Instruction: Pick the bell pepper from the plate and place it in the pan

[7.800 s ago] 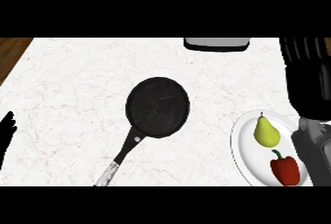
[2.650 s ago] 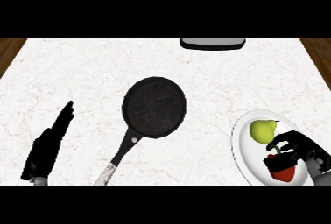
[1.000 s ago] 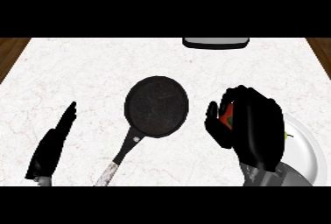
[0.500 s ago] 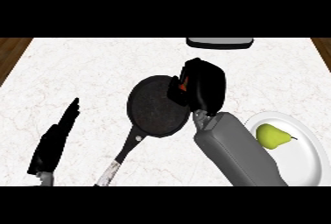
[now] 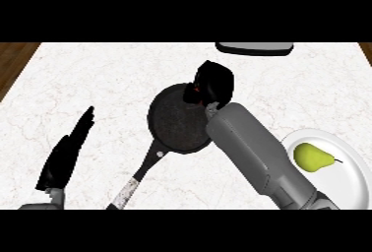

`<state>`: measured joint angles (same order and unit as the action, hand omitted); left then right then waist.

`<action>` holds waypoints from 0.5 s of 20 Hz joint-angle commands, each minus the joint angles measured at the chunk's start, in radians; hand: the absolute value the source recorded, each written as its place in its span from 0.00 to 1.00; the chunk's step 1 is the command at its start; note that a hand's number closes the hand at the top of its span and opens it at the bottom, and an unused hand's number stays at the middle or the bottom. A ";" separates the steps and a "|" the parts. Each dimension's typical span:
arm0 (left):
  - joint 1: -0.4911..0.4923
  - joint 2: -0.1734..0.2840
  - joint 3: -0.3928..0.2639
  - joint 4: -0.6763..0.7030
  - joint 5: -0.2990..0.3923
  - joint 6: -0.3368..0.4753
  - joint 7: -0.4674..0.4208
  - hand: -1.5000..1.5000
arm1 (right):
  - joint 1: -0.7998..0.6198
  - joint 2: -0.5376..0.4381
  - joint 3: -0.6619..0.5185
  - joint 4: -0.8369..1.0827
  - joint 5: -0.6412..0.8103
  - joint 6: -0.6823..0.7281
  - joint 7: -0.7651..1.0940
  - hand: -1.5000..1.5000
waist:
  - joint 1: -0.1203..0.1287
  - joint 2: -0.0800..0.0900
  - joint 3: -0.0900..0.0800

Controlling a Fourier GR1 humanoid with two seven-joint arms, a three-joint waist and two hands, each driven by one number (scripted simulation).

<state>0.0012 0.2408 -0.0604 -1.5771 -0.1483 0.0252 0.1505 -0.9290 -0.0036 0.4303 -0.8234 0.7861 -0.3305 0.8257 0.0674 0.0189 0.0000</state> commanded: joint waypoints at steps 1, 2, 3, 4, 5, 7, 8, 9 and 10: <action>-0.034 0.020 0.005 -0.012 0.008 -0.027 0.006 0.50 | -0.032 0.003 -0.030 0.158 -0.157 -0.005 -0.119 1.00 | 0.038 0.014 0.001; -0.010 -0.007 -0.015 0.021 -0.006 -0.013 -0.039 0.50 | -0.012 0.003 -0.061 0.109 -0.243 -0.055 -0.074 1.00 | 0.043 0.014 0.001; -0.005 0.002 -0.018 -0.007 -0.007 -0.018 -0.018 0.50 | 0.046 0.003 -0.100 0.091 -0.289 -0.118 -0.070 1.00 | 0.049 0.016 0.003; 0.003 -0.001 -0.021 -0.002 -0.004 -0.023 -0.025 0.50 | 0.058 0.003 -0.077 0.085 -0.352 -0.116 -0.078 0.00 | 0.051 0.011 0.003; -0.036 -0.004 -0.016 0.010 0.002 -0.025 -0.016 0.50 | 0.003 0.003 -0.098 0.119 -0.390 -0.108 -0.065 0.00 | 0.055 0.016 0.002; -0.022 -0.016 -0.031 0.014 -0.012 -0.016 -0.031 0.50 | 0.007 0.004 -0.126 0.142 -0.467 -0.146 -0.132 0.00 | 0.068 0.021 0.003; -0.024 -0.005 -0.026 -0.007 -0.013 -0.018 -0.012 0.50 | 0.041 0.004 -0.109 0.142 -0.490 -0.211 -0.184 0.00 | 0.067 0.017 0.004; -0.039 -0.017 -0.034 0.010 -0.007 -0.026 -0.011 0.50 | 0.010 0.004 -0.103 0.127 -0.508 -0.259 -0.201 0.00 | 0.067 0.017 0.003; -0.029 -0.022 -0.041 0.000 -0.025 -0.007 -0.006 0.50 | 0.046 0.004 -0.108 0.123 -0.518 -0.306 -0.284 0.00 | 0.064 0.018 0.004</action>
<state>-0.0241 0.2312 -0.0865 -1.5723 -0.1584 0.0075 0.1358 -0.9056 -0.0003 0.3363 -0.7076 0.3693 -0.5161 0.6662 0.1237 0.0347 0.0029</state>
